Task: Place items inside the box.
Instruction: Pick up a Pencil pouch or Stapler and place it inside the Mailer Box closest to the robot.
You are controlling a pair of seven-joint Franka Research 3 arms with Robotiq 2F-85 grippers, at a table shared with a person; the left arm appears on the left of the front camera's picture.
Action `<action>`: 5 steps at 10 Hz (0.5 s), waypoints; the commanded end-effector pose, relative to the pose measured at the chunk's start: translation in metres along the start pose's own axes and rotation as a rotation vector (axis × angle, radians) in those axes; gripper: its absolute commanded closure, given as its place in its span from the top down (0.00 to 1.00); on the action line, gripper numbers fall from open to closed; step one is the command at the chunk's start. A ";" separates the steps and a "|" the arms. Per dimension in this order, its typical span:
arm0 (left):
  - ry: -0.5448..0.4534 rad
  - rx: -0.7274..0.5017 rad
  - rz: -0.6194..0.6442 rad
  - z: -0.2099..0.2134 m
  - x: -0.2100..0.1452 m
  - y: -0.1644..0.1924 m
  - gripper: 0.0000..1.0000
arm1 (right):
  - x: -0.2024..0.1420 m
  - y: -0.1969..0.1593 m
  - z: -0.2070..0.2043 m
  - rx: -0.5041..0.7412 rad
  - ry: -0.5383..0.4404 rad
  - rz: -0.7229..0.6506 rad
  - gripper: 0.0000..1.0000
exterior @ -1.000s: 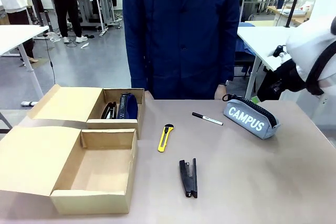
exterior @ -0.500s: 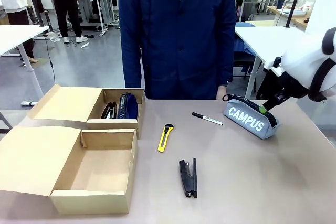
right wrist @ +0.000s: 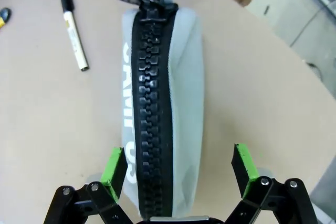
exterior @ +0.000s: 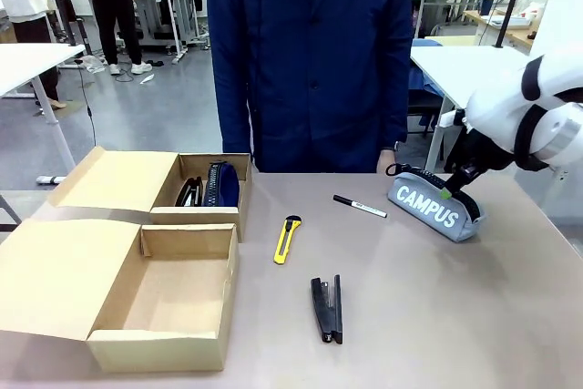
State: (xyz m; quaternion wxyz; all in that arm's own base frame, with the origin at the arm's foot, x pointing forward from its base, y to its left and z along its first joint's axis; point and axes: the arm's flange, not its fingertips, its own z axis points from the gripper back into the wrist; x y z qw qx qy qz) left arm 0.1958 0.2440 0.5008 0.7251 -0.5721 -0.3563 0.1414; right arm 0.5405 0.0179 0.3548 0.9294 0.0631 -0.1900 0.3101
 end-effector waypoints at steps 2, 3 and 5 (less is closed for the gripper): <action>-0.011 -0.024 -0.020 0.000 0.001 -0.002 1.00 | 0.019 0.000 -0.022 0.000 0.067 0.004 1.00; -0.011 -0.024 -0.020 0.000 0.001 -0.002 1.00 | 0.020 0.001 -0.023 0.003 0.069 0.007 1.00; -0.011 -0.024 -0.020 0.000 0.001 -0.002 1.00 | 0.018 -0.001 -0.022 0.005 0.085 -0.007 0.83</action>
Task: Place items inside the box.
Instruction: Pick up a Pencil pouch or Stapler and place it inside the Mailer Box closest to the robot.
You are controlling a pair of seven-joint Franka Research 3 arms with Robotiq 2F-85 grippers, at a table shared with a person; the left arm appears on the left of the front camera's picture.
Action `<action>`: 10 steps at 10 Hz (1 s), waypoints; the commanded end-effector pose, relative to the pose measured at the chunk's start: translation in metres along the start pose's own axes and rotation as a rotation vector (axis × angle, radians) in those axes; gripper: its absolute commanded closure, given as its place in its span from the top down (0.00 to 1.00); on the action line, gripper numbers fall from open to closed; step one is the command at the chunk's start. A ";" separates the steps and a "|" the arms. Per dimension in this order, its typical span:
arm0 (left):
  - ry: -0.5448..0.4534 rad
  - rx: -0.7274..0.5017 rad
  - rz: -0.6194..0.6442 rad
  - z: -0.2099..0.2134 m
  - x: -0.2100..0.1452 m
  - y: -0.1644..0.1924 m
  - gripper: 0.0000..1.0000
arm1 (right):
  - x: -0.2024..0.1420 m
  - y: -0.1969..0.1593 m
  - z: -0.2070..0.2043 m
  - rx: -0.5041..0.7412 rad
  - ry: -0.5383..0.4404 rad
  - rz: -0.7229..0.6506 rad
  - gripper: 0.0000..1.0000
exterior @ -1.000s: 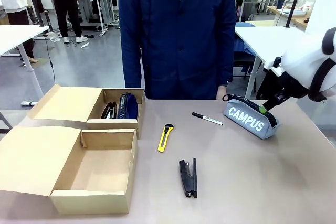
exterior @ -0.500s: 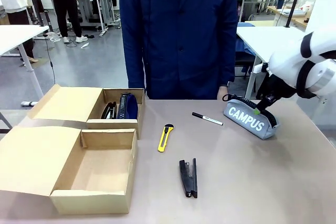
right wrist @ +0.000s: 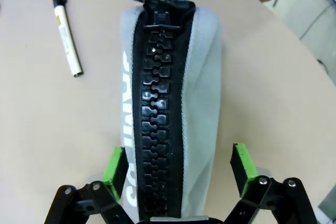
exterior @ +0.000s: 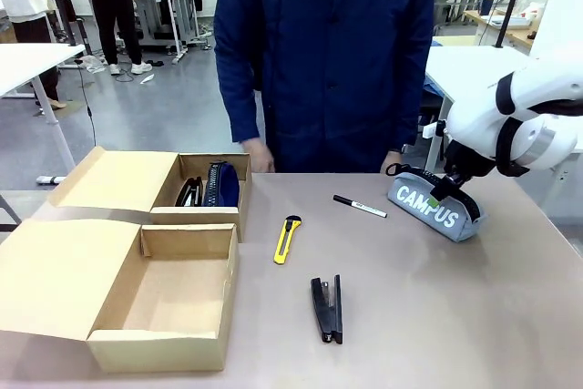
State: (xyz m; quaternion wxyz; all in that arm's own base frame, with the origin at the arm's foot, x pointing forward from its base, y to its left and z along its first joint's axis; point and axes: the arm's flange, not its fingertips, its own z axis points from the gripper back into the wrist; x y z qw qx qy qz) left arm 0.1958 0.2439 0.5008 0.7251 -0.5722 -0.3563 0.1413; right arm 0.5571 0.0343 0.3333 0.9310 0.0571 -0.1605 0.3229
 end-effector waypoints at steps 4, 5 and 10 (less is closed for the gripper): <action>-0.011 -0.024 -0.020 0.000 0.001 -0.002 1.00 | 0.002 -0.003 0.006 0.005 0.039 -0.028 0.00; -0.011 -0.024 -0.020 0.000 0.001 -0.002 1.00 | 0.002 -0.003 0.006 0.009 0.045 -0.024 0.00; -0.011 -0.024 -0.020 0.000 0.001 -0.002 1.00 | 0.004 -0.001 0.005 0.018 0.074 -0.011 0.00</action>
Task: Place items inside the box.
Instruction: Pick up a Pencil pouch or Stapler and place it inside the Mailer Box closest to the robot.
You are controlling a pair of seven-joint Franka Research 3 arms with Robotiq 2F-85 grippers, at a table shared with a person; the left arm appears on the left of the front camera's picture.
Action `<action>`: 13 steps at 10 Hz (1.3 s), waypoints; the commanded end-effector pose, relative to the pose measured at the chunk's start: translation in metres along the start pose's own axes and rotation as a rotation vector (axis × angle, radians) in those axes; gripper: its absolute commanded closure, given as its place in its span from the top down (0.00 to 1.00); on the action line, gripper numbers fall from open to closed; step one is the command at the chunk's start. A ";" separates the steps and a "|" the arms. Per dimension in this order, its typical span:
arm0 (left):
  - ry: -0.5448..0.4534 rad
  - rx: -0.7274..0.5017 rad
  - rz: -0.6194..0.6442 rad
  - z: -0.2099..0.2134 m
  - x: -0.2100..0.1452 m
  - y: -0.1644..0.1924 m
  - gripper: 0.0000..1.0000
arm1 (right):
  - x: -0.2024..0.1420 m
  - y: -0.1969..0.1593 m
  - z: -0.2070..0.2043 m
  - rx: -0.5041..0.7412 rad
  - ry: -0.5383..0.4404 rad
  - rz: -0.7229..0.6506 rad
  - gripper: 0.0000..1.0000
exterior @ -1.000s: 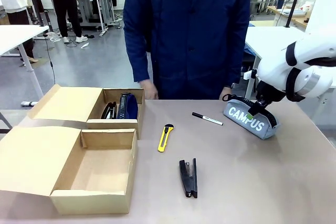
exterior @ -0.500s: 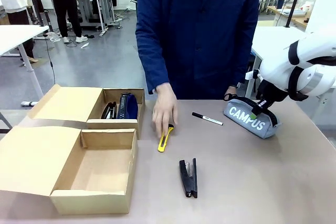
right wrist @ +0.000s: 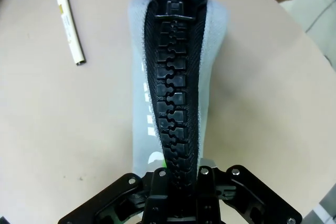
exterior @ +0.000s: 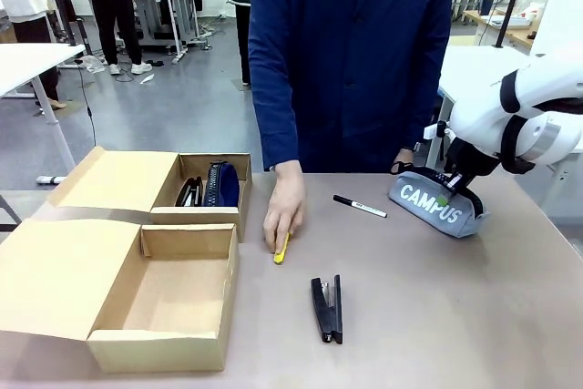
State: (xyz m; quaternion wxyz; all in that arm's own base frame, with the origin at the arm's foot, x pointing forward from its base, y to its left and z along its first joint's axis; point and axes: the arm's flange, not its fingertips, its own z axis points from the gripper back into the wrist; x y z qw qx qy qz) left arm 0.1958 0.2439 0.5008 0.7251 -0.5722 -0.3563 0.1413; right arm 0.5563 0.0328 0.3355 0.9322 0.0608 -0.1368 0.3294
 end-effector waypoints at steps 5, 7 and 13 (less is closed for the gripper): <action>-0.011 -0.024 -0.020 0.000 0.001 -0.002 1.00 | -0.008 0.004 0.022 0.043 -0.004 -0.055 0.00; -0.011 -0.024 -0.020 0.000 0.001 -0.002 1.00 | -0.048 0.025 0.069 0.216 -0.036 -0.180 0.00; -0.011 -0.024 -0.020 0.000 0.001 -0.002 1.00 | -0.155 0.194 0.138 0.506 -0.172 -0.146 0.00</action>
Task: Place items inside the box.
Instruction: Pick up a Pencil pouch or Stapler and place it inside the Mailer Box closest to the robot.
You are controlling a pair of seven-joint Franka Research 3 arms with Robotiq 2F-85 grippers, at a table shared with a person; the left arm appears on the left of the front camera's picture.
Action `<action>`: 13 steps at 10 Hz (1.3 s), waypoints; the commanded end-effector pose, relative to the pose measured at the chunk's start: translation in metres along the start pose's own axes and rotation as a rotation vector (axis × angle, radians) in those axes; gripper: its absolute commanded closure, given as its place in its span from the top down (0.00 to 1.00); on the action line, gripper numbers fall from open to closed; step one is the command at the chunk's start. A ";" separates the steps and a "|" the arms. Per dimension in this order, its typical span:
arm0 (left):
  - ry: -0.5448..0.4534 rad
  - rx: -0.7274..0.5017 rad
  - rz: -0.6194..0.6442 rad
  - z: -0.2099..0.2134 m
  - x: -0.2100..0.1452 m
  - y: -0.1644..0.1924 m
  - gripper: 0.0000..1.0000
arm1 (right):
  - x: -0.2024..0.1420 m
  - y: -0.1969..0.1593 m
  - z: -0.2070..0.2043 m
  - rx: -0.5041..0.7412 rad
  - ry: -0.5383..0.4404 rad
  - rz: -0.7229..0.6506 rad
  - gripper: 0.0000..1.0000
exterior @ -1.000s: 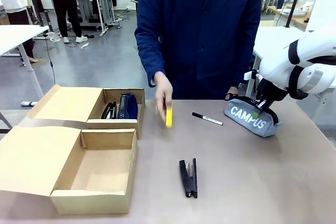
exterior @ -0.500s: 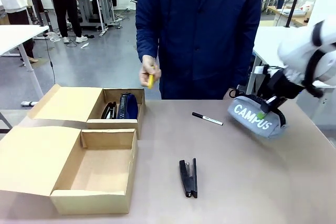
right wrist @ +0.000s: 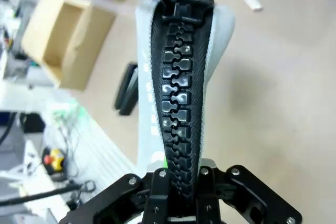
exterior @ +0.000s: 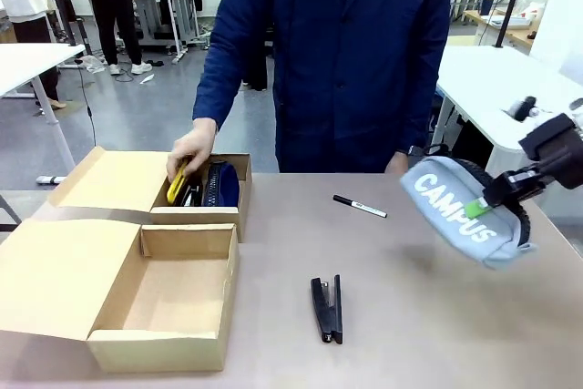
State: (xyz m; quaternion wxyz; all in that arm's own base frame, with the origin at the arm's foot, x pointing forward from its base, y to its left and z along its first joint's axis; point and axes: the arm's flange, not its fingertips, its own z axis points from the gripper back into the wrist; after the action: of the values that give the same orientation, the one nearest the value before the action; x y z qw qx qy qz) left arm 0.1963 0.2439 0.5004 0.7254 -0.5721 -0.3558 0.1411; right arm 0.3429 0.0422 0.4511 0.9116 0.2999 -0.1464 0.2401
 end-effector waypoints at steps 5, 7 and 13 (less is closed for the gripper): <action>-0.012 -0.024 -0.020 0.001 0.000 -0.003 1.00 | 0.000 0.000 0.000 0.000 0.000 0.000 0.00; -0.012 -0.024 -0.020 0.001 0.000 -0.003 1.00 | 0.009 0.040 -0.020 0.013 0.017 0.032 0.07; -0.012 -0.024 -0.020 0.001 0.000 -0.003 1.00 | 0.048 0.242 -0.166 0.178 0.048 -0.337 0.07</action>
State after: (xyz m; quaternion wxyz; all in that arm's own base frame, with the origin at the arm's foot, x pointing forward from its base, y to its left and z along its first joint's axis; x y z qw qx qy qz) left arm 0.1961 0.2436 0.5008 0.7256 -0.5716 -0.3564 0.1405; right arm 0.2572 0.2994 0.4632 0.9180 0.3752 -0.0563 0.1153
